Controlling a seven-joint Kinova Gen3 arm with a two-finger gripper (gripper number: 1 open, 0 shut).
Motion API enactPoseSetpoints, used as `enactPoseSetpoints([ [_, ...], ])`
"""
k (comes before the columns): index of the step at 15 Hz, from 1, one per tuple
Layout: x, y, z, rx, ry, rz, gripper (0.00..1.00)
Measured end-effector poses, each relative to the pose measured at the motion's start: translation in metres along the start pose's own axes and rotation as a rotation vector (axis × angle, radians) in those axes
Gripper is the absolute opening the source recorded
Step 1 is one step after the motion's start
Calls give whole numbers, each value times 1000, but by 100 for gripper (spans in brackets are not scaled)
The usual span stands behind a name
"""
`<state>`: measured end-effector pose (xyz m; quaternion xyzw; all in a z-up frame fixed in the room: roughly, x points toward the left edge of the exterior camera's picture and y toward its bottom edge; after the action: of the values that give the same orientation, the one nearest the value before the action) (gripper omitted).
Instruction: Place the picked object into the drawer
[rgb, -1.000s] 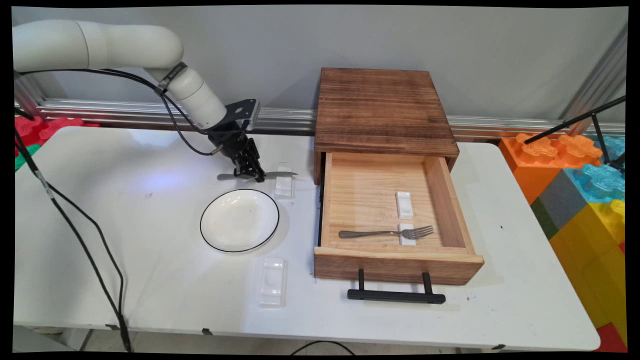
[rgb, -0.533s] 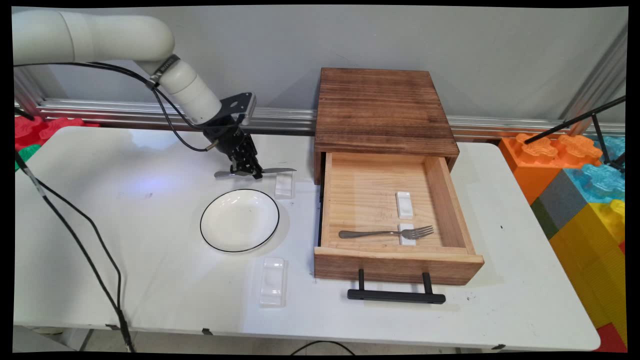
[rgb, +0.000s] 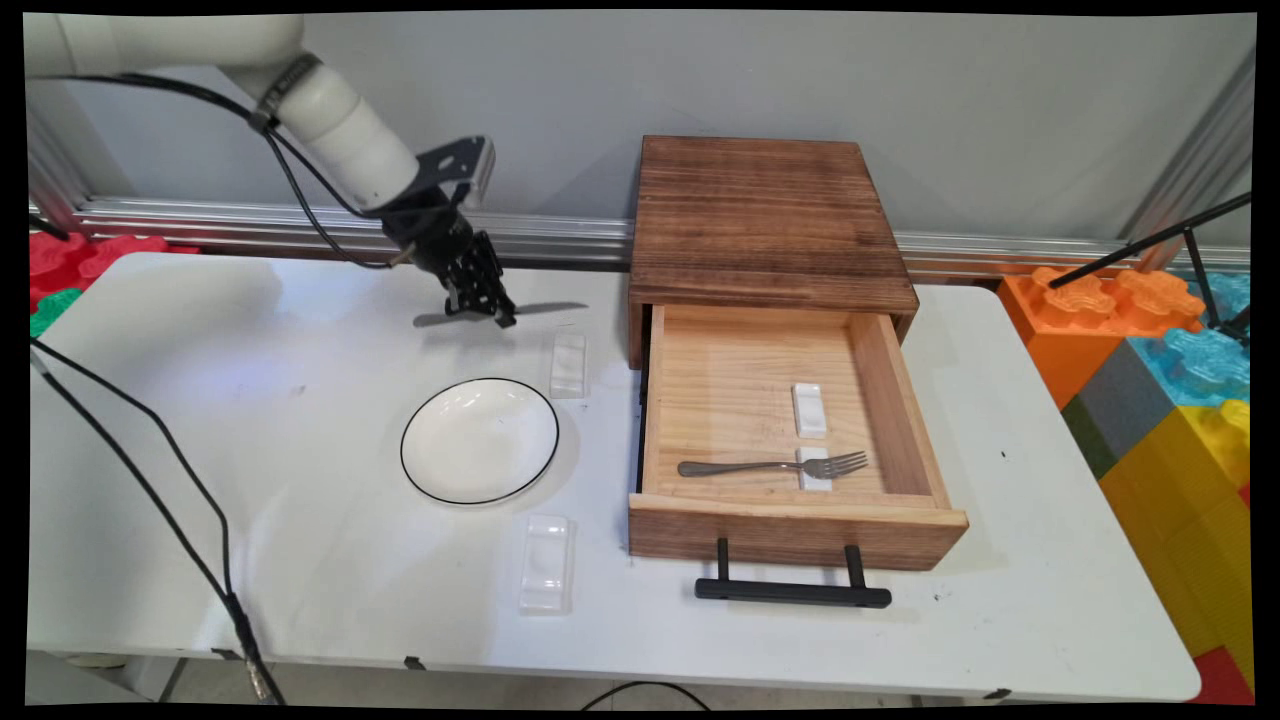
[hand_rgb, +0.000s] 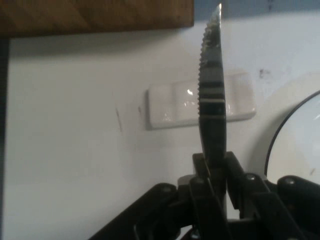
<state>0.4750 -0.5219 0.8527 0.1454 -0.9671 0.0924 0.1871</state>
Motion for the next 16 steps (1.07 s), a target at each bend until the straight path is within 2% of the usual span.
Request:
enactPoseSetpoints([
  [4,26,12,-36,32,9,0,0],
  [8,57,25,-58,44,22,12,0],
  [12,106,48,-72,40,48,14,0],
  [16,156,70,-69,39,67,18,0],
])
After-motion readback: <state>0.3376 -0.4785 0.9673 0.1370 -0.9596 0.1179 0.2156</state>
